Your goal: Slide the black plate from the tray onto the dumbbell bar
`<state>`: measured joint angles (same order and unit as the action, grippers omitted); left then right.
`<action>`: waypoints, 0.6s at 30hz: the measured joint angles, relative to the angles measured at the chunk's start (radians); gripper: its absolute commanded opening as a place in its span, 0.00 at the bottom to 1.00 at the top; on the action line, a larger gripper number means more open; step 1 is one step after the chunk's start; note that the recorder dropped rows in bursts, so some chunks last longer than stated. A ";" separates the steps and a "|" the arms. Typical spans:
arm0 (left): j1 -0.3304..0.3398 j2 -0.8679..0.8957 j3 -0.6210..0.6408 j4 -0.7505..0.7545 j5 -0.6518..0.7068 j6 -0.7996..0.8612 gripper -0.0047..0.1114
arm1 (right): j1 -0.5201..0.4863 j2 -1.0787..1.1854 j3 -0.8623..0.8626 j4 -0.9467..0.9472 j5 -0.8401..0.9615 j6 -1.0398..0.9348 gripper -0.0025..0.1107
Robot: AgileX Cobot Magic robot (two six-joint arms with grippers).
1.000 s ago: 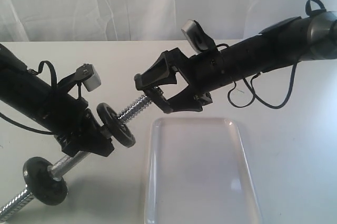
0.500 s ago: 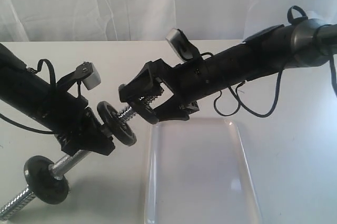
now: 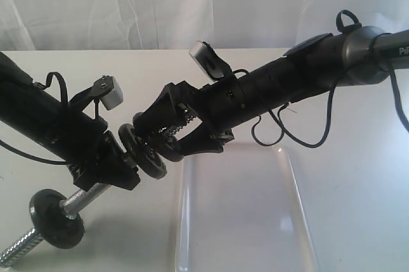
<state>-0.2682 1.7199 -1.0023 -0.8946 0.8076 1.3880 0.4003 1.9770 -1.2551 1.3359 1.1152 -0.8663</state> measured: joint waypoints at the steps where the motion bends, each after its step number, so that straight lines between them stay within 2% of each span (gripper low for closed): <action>1: 0.000 0.000 0.000 0.002 0.000 0.000 0.04 | 0.000 0.000 0.000 -0.002 0.002 0.000 0.95; 7: 0.000 0.000 0.000 0.002 0.000 0.000 0.04 | -0.016 -0.002 0.000 -0.014 0.023 0.000 0.95; 12: 0.000 0.008 0.000 0.000 -0.035 -0.006 0.04 | -0.079 -0.016 -0.006 0.017 0.083 0.000 0.95; 18: 0.000 0.012 0.002 0.086 -0.060 -0.015 0.04 | -0.141 -0.020 -0.008 0.022 0.094 0.000 0.95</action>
<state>-0.2682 1.7323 -1.0002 -0.8090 0.7481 1.3728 0.2596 1.9570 -1.2634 1.3580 1.2097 -0.8663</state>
